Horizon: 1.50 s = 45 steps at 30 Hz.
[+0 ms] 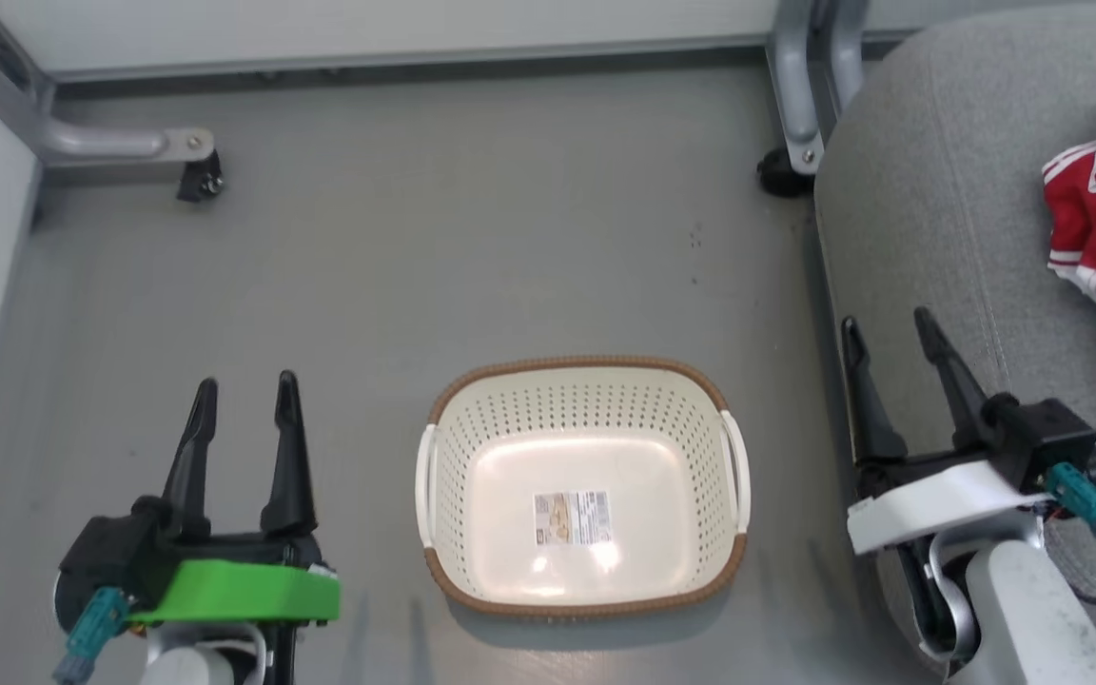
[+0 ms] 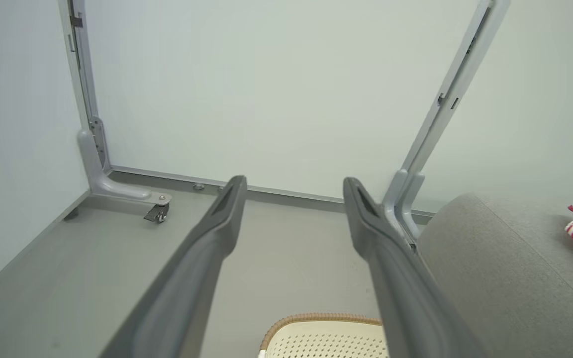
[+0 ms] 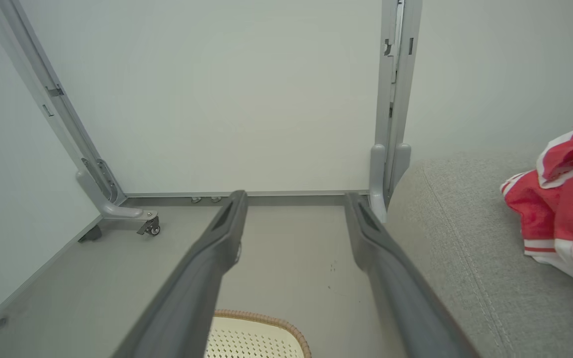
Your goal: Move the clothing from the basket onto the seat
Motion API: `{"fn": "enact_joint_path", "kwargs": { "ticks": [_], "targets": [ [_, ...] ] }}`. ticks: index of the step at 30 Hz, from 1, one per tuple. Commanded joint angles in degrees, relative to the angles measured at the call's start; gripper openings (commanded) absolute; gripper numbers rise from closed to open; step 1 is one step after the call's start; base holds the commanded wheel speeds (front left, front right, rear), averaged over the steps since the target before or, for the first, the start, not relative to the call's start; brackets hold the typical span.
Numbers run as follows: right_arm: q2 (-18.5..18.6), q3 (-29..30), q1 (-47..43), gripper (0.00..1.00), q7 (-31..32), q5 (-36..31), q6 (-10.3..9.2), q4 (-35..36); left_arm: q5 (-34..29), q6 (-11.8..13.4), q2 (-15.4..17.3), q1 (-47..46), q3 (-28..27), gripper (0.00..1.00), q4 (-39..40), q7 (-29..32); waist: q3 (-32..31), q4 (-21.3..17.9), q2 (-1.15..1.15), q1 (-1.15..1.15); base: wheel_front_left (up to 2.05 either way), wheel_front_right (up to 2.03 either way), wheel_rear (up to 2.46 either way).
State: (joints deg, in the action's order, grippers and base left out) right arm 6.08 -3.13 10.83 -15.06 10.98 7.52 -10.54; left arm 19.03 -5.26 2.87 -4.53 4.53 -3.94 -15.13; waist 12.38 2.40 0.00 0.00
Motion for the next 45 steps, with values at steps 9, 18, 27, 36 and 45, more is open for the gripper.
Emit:
{"fn": "enact_joint_path", "kwargs": {
  "ticks": [9,18,27,36,45],
  "targets": [
    [-2.58,-0.8,-10.97,1.0,-0.16,-2.15,-0.06,4.0,-5.06,1.91,0.12,10.8,-3.63,1.0,4.16,0.0,-14.75,3.35,0.0,0.0,0.0,0.0,0.0],
    [-3.05,-1.51,-19.51,1.0,-0.16,-2.55,-0.06,8.11,-8.74,3.11,0.11,19.22,-4.22,1.0,8.53,0.0,-17.81,0.7,0.0,0.0,0.0,0.0,0.0],
    [-3.09,-2.09,-22.91,1.0,-0.16,-2.42,-0.06,9.61,-8.82,4.29,0.09,24.25,-5.46,1.0,11.17,0.0,-18.83,-0.47,0.0,0.0,0.0,0.0,0.0],
    [-3.42,-2.56,-22.59,0.0,0.09,-2.09,0.0,7.47,-8.7,4.16,-0.23,23.69,-4.6,0.0,8.94,0.02,-19.24,-0.51,0.0,0.0,0.0,0.0,0.0],
    [-2.79,-2.0,-20.7,0.0,1.85,7.89,0.0,6.18,1.12,3.63,0.39,21.06,-4.47,0.0,7.02,1.76,-18.78,-0.64,0.0,0.0,0.0,0.0,0.0]
  ]
}}
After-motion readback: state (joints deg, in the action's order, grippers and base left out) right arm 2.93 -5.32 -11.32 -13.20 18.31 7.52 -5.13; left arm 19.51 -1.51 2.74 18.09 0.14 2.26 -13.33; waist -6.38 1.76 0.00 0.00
